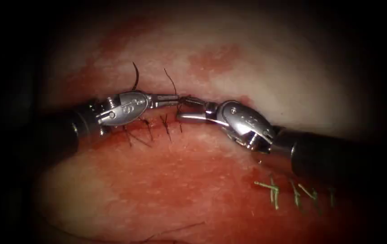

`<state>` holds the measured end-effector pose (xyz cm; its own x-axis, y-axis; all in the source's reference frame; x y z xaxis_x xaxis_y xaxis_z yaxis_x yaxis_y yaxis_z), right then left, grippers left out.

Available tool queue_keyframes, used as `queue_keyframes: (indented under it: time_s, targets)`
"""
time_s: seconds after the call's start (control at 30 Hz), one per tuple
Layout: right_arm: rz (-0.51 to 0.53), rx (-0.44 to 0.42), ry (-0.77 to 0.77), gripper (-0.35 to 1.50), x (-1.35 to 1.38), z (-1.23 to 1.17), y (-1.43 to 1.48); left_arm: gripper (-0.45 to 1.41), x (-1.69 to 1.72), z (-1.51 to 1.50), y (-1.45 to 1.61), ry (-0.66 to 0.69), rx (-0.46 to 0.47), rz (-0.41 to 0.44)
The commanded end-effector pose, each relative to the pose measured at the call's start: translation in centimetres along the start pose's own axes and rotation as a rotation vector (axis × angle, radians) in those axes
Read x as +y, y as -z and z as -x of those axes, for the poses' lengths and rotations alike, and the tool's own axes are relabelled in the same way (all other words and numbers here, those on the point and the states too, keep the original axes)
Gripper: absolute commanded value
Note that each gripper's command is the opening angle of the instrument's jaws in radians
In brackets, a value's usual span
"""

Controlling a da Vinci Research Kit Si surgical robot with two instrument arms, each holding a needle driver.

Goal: Wound Closure

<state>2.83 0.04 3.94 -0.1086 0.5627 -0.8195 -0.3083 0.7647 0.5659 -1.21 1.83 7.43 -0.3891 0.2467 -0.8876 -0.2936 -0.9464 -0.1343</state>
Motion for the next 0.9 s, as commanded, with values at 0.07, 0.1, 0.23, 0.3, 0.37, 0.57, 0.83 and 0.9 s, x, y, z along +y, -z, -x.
queue_keyframes:
  time_s: [0.07, 0.1, 0.23, 0.3, 0.37, 0.57, 0.83, 0.9]
  targets:
    - [-0.004, 0.002, -0.012, 0.17, -0.04, 0.13, -0.09, -0.45, -0.03, 0.01, -0.06, 0.005, 0.000, -0.002]
    - [-0.004, 0.003, -0.015, 0.17, -0.05, 0.16, -0.10, -0.45, -0.02, 0.00, -0.06, 0.005, 0.000, -0.002]
    - [0.003, 0.005, -0.019, 0.17, -0.09, 0.24, -0.11, -0.45, 0.01, -0.01, -0.05, 0.011, 0.000, -0.002]
    - [0.013, 0.006, -0.018, 0.15, -0.11, 0.25, -0.12, -0.45, 0.03, -0.02, -0.04, 0.010, 0.000, -0.003]
    - [0.020, 0.006, -0.020, 0.14, -0.12, 0.24, -0.13, -0.45, 0.05, -0.03, -0.02, 0.016, 0.000, -0.003]
    - [0.009, 0.003, 0.040, 0.29, -0.10, 0.17, -0.12, -0.45, 0.07, 0.00, 0.02, 0.012, -0.007, 0.008]
    - [-0.006, 0.004, 0.173, 1.03, -0.19, 0.17, -0.11, -0.45, 0.03, 0.01, 0.03, 0.013, -0.008, 0.008]
    - [-0.007, 0.004, 0.197, 1.03, -0.20, 0.17, -0.09, -0.45, 0.03, 0.01, 0.03, 0.013, -0.008, 0.009]
